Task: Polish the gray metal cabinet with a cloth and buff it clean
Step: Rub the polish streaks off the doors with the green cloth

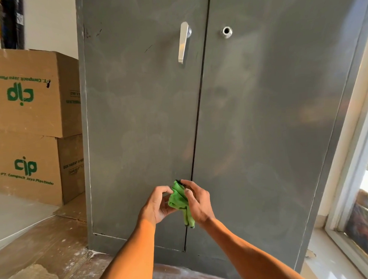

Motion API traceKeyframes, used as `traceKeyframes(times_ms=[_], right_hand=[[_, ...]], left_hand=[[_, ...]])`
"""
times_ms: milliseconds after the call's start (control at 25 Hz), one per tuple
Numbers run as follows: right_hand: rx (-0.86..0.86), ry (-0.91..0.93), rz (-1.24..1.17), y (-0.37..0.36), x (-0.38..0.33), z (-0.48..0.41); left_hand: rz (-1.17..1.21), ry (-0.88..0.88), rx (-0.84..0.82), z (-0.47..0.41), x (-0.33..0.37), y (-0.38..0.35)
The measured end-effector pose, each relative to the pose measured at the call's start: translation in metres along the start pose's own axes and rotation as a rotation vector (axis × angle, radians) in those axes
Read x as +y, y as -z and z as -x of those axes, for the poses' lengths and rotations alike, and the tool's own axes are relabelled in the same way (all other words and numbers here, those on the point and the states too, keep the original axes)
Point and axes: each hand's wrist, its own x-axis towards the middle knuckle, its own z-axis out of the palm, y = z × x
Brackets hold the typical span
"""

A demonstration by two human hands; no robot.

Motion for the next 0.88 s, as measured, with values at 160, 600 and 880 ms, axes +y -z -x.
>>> traceKeyframes(times_ms=[160, 600, 880], right_hand=[[0.064, -0.106, 0.028, 0.006, -0.002, -0.011], [-0.136, 0.322, 0.640, 0.014, 0.033, 0.042], [-0.222, 0.145, 0.614, -0.005, 0.009, 0.039]], left_hand=[[0.030, -0.099, 0.027, -0.010, 0.000, 0.004], [0.299, -0.133, 0.218, -0.025, 0.000, 0.012], [0.326, -0.117, 0.256, -0.027, 0.001, 0.012]])
